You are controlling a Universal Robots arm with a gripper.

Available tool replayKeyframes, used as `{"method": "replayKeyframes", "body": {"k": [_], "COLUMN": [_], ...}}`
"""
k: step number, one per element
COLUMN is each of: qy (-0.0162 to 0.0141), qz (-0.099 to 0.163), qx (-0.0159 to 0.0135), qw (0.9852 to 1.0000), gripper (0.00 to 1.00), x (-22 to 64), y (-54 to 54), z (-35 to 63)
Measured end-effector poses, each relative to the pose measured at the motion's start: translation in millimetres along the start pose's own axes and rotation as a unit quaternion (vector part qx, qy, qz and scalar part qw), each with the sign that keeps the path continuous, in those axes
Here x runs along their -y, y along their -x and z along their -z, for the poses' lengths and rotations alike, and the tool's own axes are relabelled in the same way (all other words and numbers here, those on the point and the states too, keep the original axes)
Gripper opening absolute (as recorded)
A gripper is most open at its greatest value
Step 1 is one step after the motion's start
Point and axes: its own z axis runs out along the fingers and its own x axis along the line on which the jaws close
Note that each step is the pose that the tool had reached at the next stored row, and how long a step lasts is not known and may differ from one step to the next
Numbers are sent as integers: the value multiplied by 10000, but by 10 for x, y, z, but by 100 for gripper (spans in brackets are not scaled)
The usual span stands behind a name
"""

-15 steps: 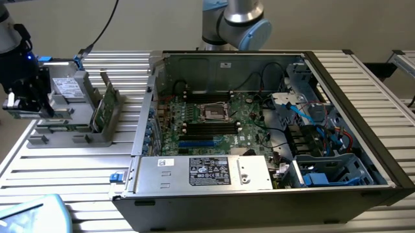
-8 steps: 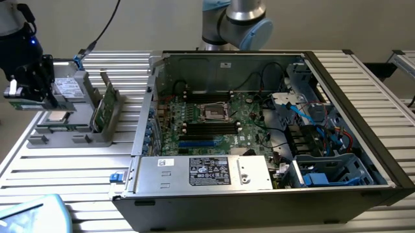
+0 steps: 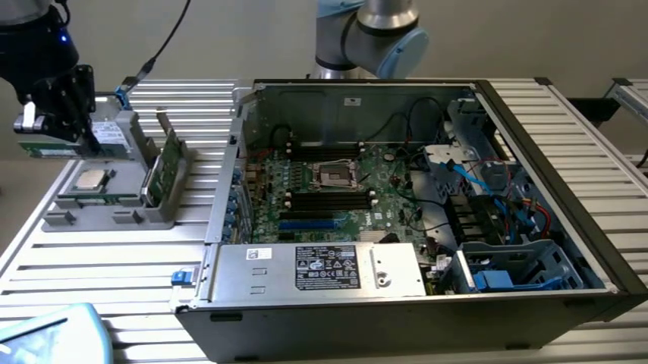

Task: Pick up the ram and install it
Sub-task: 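Pick up the ram and move it above insertion slot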

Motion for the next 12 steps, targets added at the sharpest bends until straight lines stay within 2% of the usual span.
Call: {"method": "replayKeyframes", "body": {"k": [8, 12], "qy": [30, 52], "qz": [1, 8], "qx": [0, -1], "qw": [10000, 10000], "gripper": [14, 14], "x": [333, 453], "y": [-11, -12], "z": [214, 356]}}
